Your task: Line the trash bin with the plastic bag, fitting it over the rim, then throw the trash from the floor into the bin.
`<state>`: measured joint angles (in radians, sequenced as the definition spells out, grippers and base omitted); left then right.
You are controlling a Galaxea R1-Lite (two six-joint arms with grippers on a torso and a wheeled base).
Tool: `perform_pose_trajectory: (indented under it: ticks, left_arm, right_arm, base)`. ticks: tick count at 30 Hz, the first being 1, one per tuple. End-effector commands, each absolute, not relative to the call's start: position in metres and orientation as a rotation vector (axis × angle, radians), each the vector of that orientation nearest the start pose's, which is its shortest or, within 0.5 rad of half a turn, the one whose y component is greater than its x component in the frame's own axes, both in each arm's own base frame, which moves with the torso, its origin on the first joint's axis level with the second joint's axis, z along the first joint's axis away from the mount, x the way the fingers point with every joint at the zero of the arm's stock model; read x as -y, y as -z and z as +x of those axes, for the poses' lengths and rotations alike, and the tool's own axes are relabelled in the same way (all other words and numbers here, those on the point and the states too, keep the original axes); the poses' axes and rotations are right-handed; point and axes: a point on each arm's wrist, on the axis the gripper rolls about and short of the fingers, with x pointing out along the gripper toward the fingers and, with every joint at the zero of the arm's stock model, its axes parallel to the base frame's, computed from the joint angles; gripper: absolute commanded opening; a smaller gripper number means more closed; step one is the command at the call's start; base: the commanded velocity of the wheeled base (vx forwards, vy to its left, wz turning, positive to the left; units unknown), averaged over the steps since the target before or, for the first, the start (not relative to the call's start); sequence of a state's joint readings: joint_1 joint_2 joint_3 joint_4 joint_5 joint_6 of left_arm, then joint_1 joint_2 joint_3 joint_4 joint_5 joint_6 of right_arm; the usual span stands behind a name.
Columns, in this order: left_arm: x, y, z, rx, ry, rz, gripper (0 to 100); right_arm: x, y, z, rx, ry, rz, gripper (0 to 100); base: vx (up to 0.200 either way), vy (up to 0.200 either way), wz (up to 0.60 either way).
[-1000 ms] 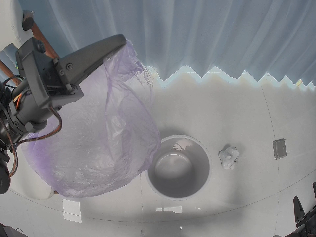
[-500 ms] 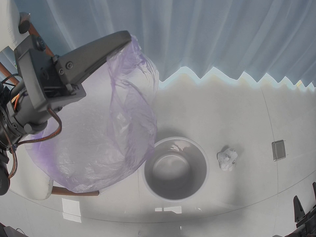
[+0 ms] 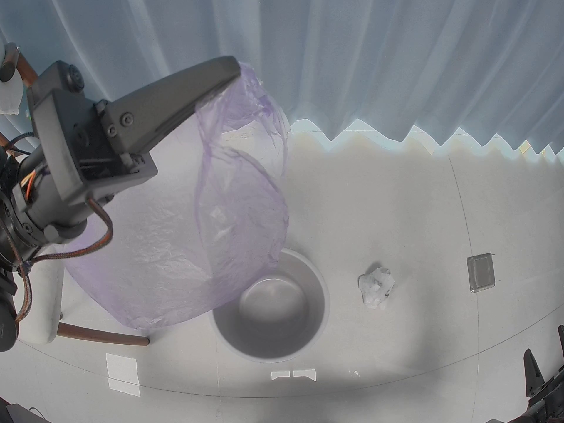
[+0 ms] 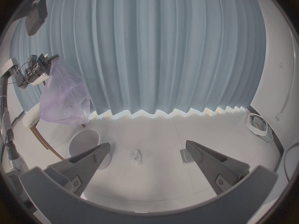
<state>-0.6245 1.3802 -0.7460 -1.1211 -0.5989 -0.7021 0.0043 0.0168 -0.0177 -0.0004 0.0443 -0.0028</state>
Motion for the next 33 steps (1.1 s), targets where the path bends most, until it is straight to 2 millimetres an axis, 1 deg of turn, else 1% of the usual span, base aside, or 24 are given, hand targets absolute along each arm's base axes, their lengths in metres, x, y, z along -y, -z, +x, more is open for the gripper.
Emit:
perform_pose_trajectory:
  ticks: [1,6,10,16,26,30,33]
  left_arm:
    - [0.139,-0.297,0.165,0.069,1.339,-0.605,0]
    - [0.142,-0.296,0.16,0.057,1.366,-0.609,0]
    - [0.148,-0.287,0.155,0.025,1.394,-0.611,0]
    - [0.148,-0.281,0.154,0.024,1.397,-0.615,0]
    - [0.138,-0.264,0.16,-0.021,1.328,-0.61,0]
    - [0.135,-0.253,0.162,-0.051,1.298,-0.599,0]
    - [0.131,-0.251,0.167,-0.043,1.266,-0.581,0]
  right_arm:
    - [-0.001,-0.076,-0.023,0.002,-0.049,-0.003,100]
    - [-0.001,-0.076,-0.023,0.002,-0.049,-0.003,100]
    - [-0.001,-0.076,-0.023,0.002,-0.049,-0.003,100]
    - [-0.001,-0.076,-0.023,0.002,-0.049,-0.003,100]
    - [-0.001,-0.076,-0.023,0.002,-0.049,-0.003,100]
    - [-0.001,-0.076,-0.023,0.002,-0.049,-0.003,100]
    - [-0.001,-0.076,-0.023,0.002,-0.049,-0.003,100]
  base:
    - [0.0,0.0,0.0]
    - [0.0,0.0,0.0]
    - [0.0,0.0,0.0]
    - [0.0,0.0,0.0]
    - [0.0,0.0,0.0]
    - [0.0,0.0,0.0]
    - [0.0,0.0,0.0]
